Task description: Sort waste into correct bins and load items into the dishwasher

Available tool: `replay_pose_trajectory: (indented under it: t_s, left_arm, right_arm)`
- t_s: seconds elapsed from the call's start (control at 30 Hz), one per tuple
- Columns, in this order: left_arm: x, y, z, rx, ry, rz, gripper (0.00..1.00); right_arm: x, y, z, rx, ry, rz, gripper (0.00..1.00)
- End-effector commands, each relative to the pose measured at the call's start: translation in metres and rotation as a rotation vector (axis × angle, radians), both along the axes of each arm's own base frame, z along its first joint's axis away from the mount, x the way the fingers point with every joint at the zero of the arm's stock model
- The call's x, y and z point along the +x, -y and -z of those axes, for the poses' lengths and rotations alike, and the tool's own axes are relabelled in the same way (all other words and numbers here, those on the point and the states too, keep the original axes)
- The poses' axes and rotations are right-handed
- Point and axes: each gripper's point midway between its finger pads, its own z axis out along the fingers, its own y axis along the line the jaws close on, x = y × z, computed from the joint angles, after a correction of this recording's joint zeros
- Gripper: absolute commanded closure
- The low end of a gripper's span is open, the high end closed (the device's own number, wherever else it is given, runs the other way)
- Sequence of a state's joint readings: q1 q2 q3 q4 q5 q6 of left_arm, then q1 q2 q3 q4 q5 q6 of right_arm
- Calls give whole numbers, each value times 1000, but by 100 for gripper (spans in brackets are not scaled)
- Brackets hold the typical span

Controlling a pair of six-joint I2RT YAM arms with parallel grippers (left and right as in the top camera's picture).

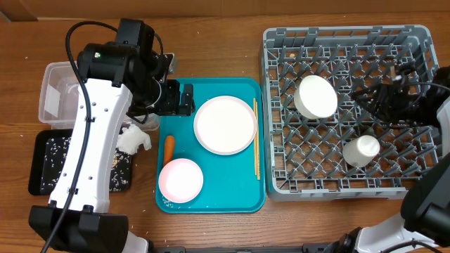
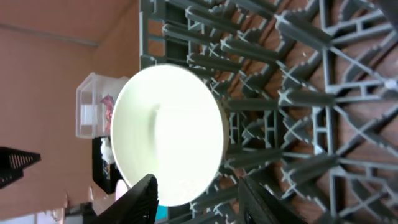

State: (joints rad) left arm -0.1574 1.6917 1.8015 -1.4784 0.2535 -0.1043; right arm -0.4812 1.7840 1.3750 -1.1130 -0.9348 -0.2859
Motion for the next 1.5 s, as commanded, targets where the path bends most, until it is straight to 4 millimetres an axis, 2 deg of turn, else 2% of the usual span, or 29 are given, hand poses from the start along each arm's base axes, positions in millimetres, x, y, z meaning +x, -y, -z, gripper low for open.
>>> replay_pose_trajectory:
  t_s: [0.0, 0.07, 0.13, 0.2, 0.33, 0.4, 0.43, 0.47, 0.5, 0.53, 0.63, 0.7, 0.77, 0.9, 1.0, 1.17, 1.27, 1.37, 1.47]
  left_arm:
    - [1, 2, -3, 2, 12, 13, 0]
    - [1, 2, -3, 2, 12, 13, 0]
    - [1, 2, -3, 2, 12, 13, 0]
    - [1, 2, -3, 2, 12, 13, 0]
    - [1, 2, -3, 2, 12, 13, 0]
    - [1, 2, -3, 2, 12, 13, 0]
    - [1, 2, -3, 2, 12, 13, 0]
    - [1, 2, -3, 2, 12, 13, 0]
    - [1, 2, -3, 2, 11, 13, 0]
    - [1, 2, -3, 2, 12, 13, 0]
    - [1, 2, -3, 2, 11, 13, 0]
    - [1, 2, -3, 2, 12, 13, 0]
    - [1, 2, -3, 2, 12, 13, 0]
    - [1, 2, -3, 2, 12, 13, 0]
    - [1, 2, -3, 2, 12, 13, 0]
    - [1, 2, -3, 2, 11, 13, 0]
    - [1, 2, -3, 2, 12, 13, 0]
    - [1, 2, -3, 2, 12, 13, 0]
    - [1, 2, -3, 2, 12, 13, 0]
  right_arm:
    - [-1, -16, -20, -65, -7, -16, 53]
    - [-5, -21, -5, -149, -123, 17, 49]
    - [-7, -10, 19, -306, -269, 121, 44]
    - [-4, -10, 30, -385, -327, 194, 43]
    - [3, -51, 35, -401, -286, 106, 43]
    - [4, -58, 43, -448, -312, 142, 46]
    - [4, -56, 48, -489, -332, 182, 54]
    - [4, -49, 52, -547, -358, 244, 76]
    - [4, -43, 53, -587, -375, 300, 90]
    - [6, -39, 53, -610, -379, 344, 96]
    - [16, -37, 40, -616, -330, 347, 96]
    - [22, -26, 17, -647, -284, 367, 96]
    - [24, -6, -13, -726, -240, 440, 96]
    - [16, 41, -88, -954, -123, 640, 96]
    - [2, 58, -117, -1066, -86, 735, 96]
    - [-29, 76, -122, -1282, -146, 937, 96]
    - [-40, 73, -125, -1384, -115, 1040, 96]
    - [-37, 60, -116, -1408, -78, 1028, 96]
    - [-28, 47, -93, -1434, -58, 954, 96]
